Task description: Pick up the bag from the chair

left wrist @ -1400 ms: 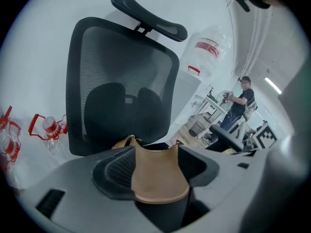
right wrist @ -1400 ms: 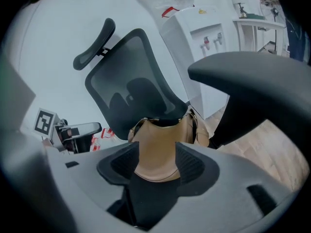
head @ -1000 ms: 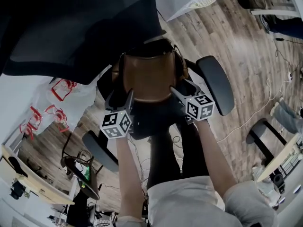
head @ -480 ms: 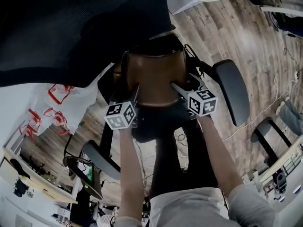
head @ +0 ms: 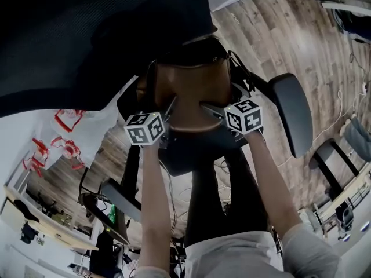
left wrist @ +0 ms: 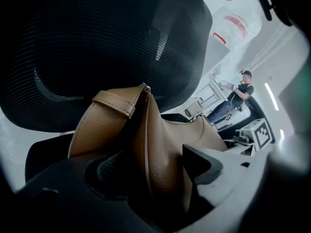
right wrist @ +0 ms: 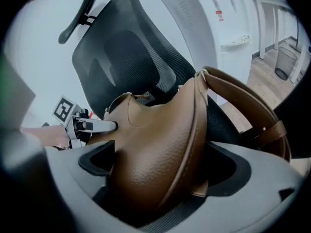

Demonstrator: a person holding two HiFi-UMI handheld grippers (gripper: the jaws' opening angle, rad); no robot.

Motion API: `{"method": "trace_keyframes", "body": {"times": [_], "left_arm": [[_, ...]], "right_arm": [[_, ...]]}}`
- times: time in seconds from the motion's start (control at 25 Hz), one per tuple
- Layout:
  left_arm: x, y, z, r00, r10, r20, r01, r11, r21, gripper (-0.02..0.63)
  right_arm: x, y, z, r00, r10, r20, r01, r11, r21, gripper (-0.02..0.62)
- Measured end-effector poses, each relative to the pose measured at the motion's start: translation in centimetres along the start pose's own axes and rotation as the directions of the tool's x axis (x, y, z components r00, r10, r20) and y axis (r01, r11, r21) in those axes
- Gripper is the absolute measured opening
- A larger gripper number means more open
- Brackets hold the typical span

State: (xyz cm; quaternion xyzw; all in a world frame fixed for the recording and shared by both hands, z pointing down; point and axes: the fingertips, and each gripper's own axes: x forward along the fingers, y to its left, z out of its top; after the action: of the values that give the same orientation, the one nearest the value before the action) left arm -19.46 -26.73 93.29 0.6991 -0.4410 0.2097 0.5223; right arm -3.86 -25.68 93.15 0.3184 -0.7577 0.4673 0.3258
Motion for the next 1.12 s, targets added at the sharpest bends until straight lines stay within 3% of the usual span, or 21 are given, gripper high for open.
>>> {"method": "trace_keyframes", "body": {"times": [0.24, 0.56, 0.84, 0.92, 1.0, 1.12], "left_arm": [[0.6, 0.7, -0.3, 0.998, -0.038, -0.047, 0.037, 0.999, -0.019, 0.324], [0.7, 0.7, -0.6, 0.996, -0.025, -0.082, 0.024, 1.000, -0.018, 0.324], [-0.4, -0.6, -0.8, 0.997, 0.069, -0.016, -0.068, 0.996, 0.063, 0.297], [-1.0, -1.0, -0.7, 0.997, 0.080, 0.017, -0.081, 0.994, 0.068, 0.290], [-1.4, -1.7, -0.7, 0.995, 0.087, 0.049, -0.090, 0.994, 0.068, 0.287], [-2.1, -2.4, -1.2, 0.992, 0.101, 0.077, -0.106, 0.992, 0.062, 0.278]], "right_arm": [[0.4, 0.1, -0.1, 0.999, -0.033, -0.022, 0.034, 0.999, 0.008, 0.559], [0.0, 0.9, 0.0, 0.998, -0.054, -0.016, 0.054, 0.999, -0.002, 0.484], [-1.1, 2.4, -0.1, 0.994, -0.106, 0.034, 0.109, 0.989, -0.102, 0.381], [-1.8, 2.5, 0.0, 0.990, -0.114, 0.078, 0.118, 0.991, -0.056, 0.353], [-2.6, 2.3, 0.3, 0.984, -0.127, 0.123, 0.125, 0.992, 0.028, 0.269], [-3.4, 2.5, 0.0, 0.980, -0.138, 0.144, 0.137, 0.990, 0.023, 0.250]]}}
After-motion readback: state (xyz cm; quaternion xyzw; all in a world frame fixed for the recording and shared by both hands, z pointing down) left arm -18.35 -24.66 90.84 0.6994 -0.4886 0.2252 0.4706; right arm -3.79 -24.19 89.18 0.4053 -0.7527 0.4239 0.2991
